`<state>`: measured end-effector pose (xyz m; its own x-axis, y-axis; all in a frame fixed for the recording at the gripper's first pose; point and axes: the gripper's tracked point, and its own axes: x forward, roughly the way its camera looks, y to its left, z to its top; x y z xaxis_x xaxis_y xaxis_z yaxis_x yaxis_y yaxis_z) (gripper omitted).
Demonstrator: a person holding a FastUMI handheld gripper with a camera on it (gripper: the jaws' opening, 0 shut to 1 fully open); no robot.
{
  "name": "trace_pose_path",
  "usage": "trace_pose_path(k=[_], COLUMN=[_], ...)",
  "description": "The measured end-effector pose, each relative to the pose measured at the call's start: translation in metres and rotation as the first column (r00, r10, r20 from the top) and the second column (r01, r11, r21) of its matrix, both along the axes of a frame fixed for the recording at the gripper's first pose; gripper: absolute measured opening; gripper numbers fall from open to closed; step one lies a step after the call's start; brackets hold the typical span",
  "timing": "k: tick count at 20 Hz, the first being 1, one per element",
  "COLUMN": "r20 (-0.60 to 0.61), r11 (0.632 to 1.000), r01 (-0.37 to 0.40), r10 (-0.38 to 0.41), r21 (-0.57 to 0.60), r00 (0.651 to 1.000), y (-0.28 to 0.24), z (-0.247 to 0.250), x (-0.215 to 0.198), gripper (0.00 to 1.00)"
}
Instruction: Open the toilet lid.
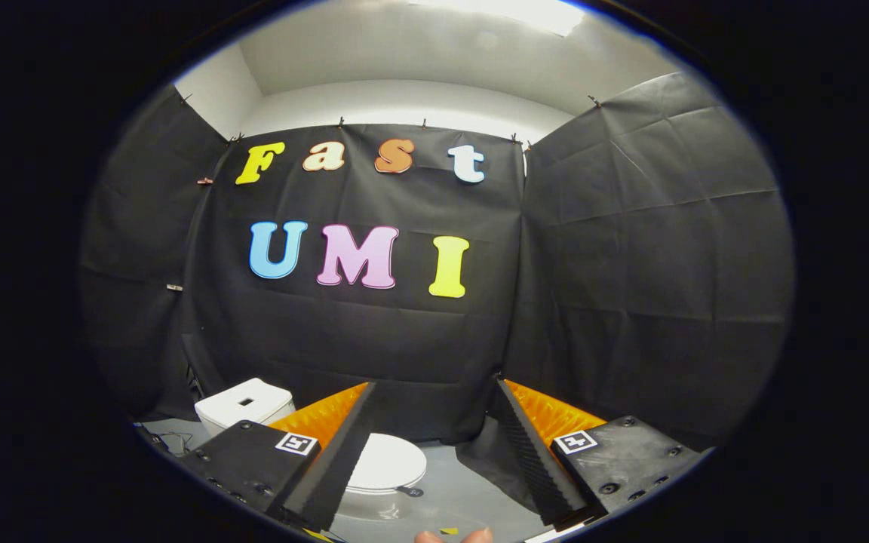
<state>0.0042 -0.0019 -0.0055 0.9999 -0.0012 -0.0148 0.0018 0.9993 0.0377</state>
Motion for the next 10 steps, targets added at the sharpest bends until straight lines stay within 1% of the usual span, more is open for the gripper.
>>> trace_pose_path(k=[6, 8, 10], r20=[-0.033, -0.028, -0.023], r11=[1.0, 0.999, 0.999], r01=[0.011, 0.006, 0.012], r10=[-0.01, -0.004, -0.011], r21=[0.017, 0.047, 0.052], r00=[0.999, 1.0, 1.0], y=[0.0, 0.002, 0.001], z=[-0.025, -0.033, -0.048], x=[0.013, 0.02, 0.029], gripper=[0.98, 0.98, 0.98])
